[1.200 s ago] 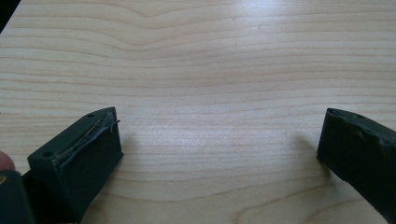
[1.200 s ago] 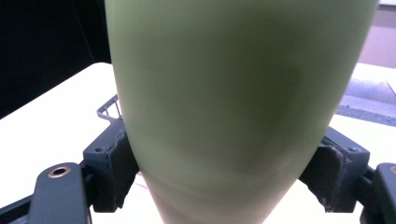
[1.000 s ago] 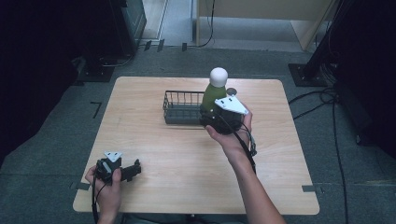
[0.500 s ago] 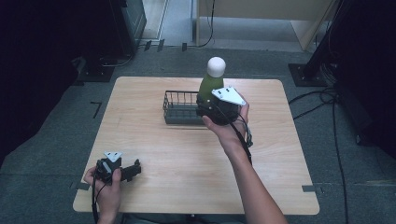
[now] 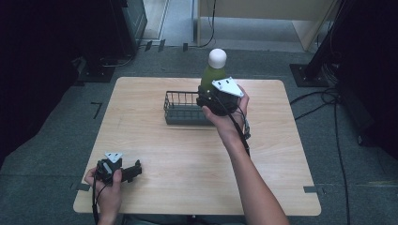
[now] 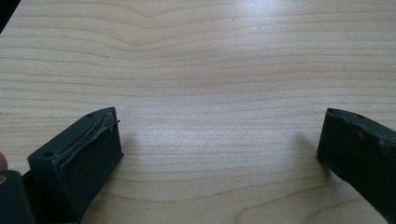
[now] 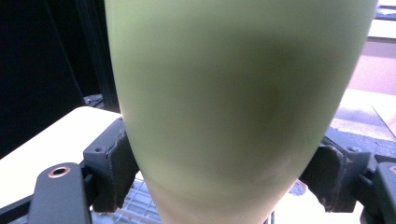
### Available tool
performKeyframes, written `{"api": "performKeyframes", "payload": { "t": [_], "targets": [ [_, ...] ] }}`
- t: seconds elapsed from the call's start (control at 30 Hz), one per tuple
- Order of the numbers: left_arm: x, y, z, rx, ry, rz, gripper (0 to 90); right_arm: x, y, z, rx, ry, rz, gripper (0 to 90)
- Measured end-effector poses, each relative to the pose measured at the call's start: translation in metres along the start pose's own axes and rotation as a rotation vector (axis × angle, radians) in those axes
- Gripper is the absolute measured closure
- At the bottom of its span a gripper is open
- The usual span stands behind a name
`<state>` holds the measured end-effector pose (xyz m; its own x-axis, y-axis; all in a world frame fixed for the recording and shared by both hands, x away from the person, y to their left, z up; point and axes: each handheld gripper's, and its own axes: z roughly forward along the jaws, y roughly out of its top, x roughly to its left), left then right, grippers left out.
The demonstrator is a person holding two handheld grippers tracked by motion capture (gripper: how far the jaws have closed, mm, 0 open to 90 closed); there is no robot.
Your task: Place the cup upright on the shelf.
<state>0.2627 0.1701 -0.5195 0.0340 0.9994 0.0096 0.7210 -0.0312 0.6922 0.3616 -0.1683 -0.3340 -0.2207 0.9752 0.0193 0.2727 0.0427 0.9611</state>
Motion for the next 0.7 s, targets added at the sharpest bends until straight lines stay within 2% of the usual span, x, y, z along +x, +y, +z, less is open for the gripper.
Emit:
{"api": "performKeyframes", "payload": {
  "t": [0.27,0.43,0.7],
  "targets": [
    [0.000,0.000,0.000,0.000,0.000,0.001,0.0,-0.009,-0.005,0.021,0.011,-0.026,0.006,20.7],
    [0.000,0.000,0.000,0.002,-0.001,0.002,0.0,-0.015,-0.014,0.037,0.035,-0.063,0.005,20.7],
    [0.000,0.000,0.000,0.002,0.000,0.001,0.0,-0.022,-0.021,0.049,0.051,-0.084,0.014,20.7]
  ]
}}
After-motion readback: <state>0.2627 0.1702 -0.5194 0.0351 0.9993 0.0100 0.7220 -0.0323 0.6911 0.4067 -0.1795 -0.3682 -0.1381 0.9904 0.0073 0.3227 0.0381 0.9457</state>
